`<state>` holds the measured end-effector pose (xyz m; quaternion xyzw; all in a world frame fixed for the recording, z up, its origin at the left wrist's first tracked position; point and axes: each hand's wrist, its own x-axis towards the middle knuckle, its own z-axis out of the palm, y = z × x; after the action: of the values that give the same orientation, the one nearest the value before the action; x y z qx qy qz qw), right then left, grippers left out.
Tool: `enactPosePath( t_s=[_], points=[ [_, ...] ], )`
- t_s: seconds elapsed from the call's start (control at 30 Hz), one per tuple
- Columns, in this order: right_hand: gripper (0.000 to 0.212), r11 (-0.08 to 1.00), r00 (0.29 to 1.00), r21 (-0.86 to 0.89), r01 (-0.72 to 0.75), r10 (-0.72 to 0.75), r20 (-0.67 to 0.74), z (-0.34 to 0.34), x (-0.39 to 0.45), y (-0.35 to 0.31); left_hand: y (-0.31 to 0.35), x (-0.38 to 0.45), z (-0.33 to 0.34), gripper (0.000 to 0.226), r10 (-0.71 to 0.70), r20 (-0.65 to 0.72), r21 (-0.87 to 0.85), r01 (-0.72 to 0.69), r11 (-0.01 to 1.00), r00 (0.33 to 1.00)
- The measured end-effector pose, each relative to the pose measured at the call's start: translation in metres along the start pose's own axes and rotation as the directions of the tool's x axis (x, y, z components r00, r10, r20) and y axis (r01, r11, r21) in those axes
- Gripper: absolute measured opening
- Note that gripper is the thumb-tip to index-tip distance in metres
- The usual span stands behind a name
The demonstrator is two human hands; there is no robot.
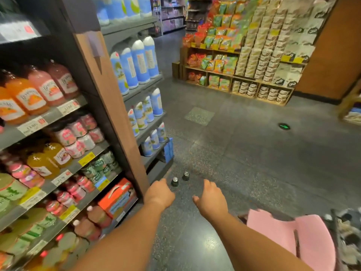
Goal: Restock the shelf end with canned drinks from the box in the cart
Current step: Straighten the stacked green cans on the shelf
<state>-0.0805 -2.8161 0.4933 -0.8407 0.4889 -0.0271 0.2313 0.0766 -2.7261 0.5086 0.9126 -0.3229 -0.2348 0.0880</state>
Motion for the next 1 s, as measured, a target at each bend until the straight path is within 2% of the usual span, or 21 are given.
enactPosePath(
  t_s=[0.13, 0.2, 0.37, 0.47, 0.57, 0.7, 0.8, 1.0],
  points=[
    [0.074, 0.999, 0.997, -0.018, 0.049, -0.048, 0.057, 0.011, 0.018, 0.006, -0.003, 0.002, 0.015, 0.035, -0.071, -0.002, -0.032, 0.071, 0.997, 0.997],
    [0.075, 0.997, 0.994, -0.031, 0.076, -0.073, 0.083, 0.018, 0.033, 0.008, -0.007, 0.006, 0.025, 0.037, -0.103, 0.006, -0.067, 0.103, 0.992, 0.995],
    [0.074, 0.998, 0.979, -0.016, 0.063, -0.058, 0.195, 0.048, 0.071, 0.005, -0.030, 0.039, 0.037, 0.035, -0.181, 0.047, -0.118, 0.185, 0.976, 0.982],
    [0.072, 0.999, 0.970, -0.027, 0.042, -0.035, 0.240, 0.071, 0.108, 0.004, -0.050, 0.080, 0.041, 0.045, -0.216, 0.096, -0.139, 0.228, 0.964, 0.972],
    [0.073, 0.999, 0.964, -0.027, -0.036, 0.042, 0.261, 0.102, 0.157, -0.002, -0.071, 0.136, 0.058, 0.062, -0.236, 0.131, -0.084, 0.248, 0.965, 0.963],
    [0.073, 0.999, 0.958, -0.005, -0.035, 0.035, 0.284, 0.171, 0.231, -0.018, -0.094, 0.229, 0.105, 0.072, -0.265, 0.210, -0.071, 0.285, 0.956, 0.941],
    [0.073, 0.999, 0.951, -0.018, 0.045, -0.038, 0.305, 0.239, 0.289, -0.017, -0.111, 0.300, 0.156, 0.071, -0.286, 0.212, -0.100, 0.312, 0.945, 0.935],
    [0.071, 0.983, 0.918, -0.033, 0.183, -0.158, 0.363, 0.417, 0.407, 0.034, -0.157, 0.449, 0.304, 0.067, -0.230, 0.191, -0.047, 0.243, 0.969, 0.954]
  ],
)
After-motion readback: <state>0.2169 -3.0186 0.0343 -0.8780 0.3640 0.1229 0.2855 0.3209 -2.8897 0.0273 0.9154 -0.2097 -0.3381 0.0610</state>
